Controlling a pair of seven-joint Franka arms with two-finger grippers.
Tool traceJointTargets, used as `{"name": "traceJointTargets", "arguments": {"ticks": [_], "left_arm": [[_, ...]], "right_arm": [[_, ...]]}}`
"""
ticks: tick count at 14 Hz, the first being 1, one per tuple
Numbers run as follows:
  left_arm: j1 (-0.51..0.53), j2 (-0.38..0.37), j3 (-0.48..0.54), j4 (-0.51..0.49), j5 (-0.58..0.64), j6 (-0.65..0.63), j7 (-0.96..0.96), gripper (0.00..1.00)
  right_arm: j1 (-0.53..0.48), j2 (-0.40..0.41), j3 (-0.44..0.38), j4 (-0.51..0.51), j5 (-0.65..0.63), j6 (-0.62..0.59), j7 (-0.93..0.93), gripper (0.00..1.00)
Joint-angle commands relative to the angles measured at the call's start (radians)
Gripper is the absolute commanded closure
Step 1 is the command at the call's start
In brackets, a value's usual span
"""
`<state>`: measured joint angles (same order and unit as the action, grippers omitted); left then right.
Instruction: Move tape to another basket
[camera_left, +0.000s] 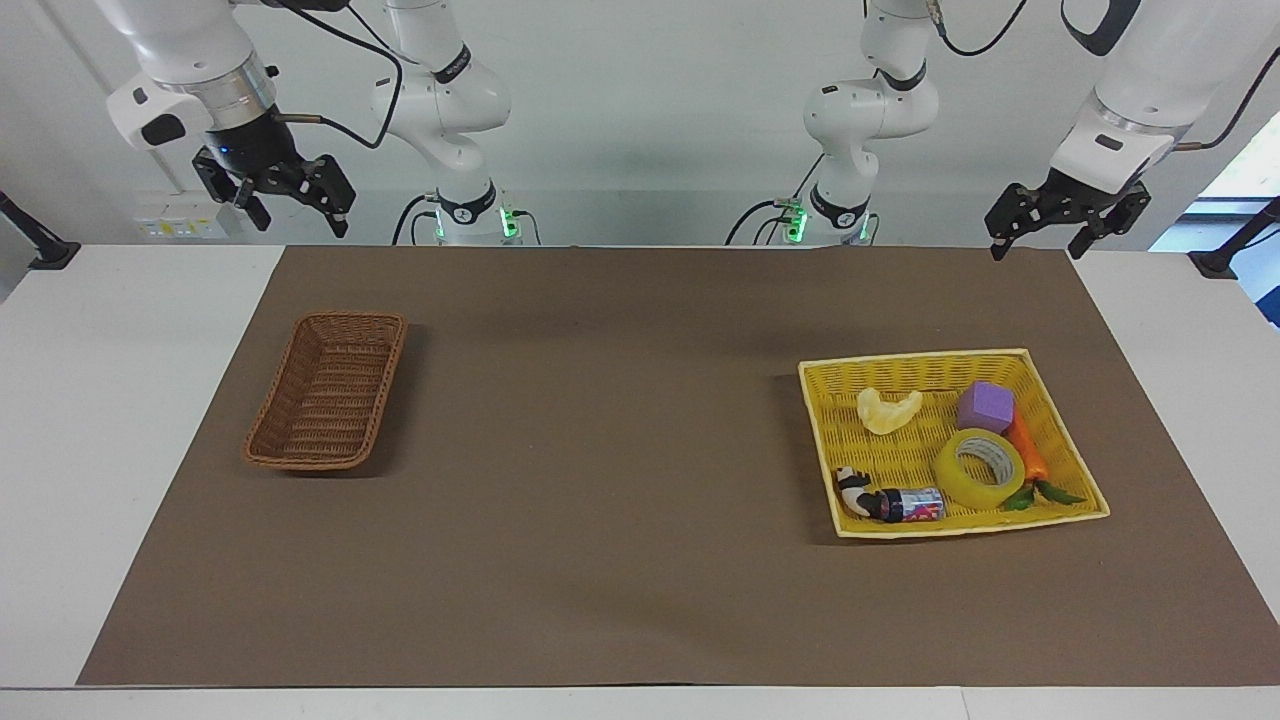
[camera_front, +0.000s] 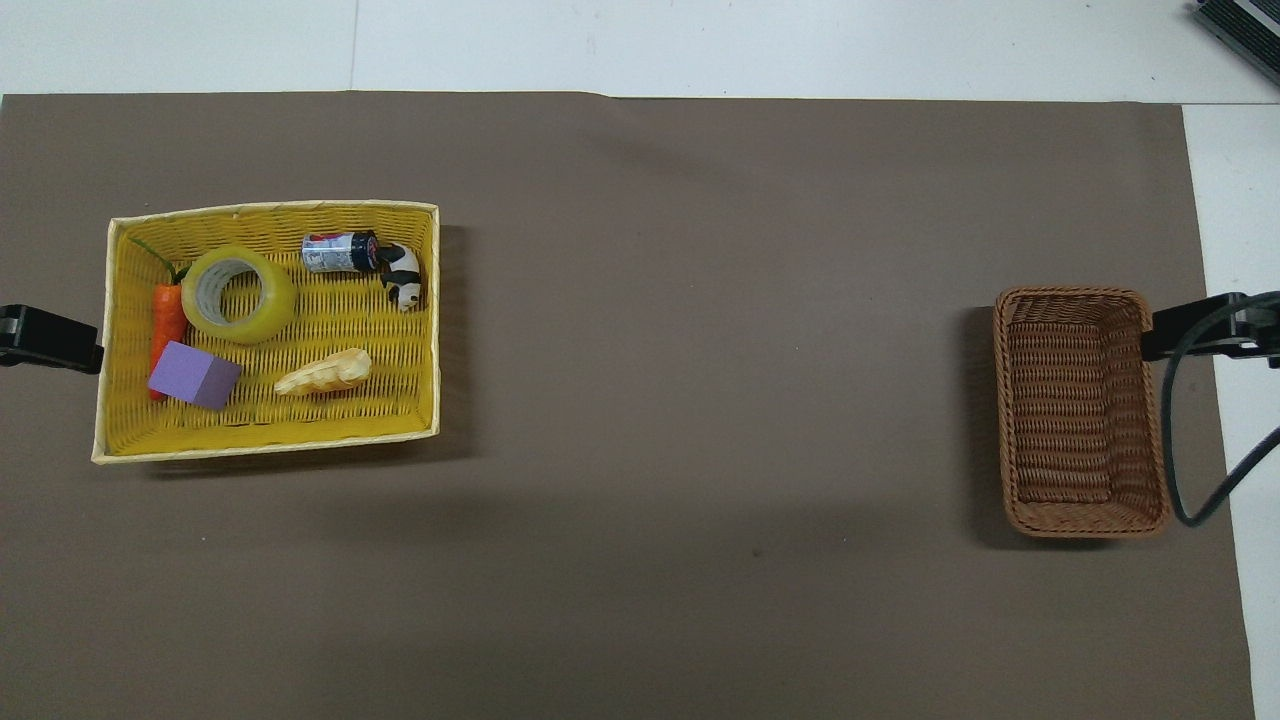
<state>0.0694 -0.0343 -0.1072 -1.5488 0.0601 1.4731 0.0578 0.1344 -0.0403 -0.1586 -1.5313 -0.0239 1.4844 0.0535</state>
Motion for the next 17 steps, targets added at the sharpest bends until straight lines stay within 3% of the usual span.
{"name": "traceJointTargets", "arguments": {"ticks": [1,17], "left_arm": [[0.006,-0.009,-0.002,0.006,-0.003,-0.033,0.022,0.00],[0.009,-0.010,-0.002,0.001,-0.005,-0.013,0.010,0.00]], "right_arm": [[-0.006,-0.026,0.001,-0.042,0.016,0.020,-0.030,0.00],[-0.007,-0.024,0.001,-0.043,0.015,0.040,-0.030,0.00]]}}
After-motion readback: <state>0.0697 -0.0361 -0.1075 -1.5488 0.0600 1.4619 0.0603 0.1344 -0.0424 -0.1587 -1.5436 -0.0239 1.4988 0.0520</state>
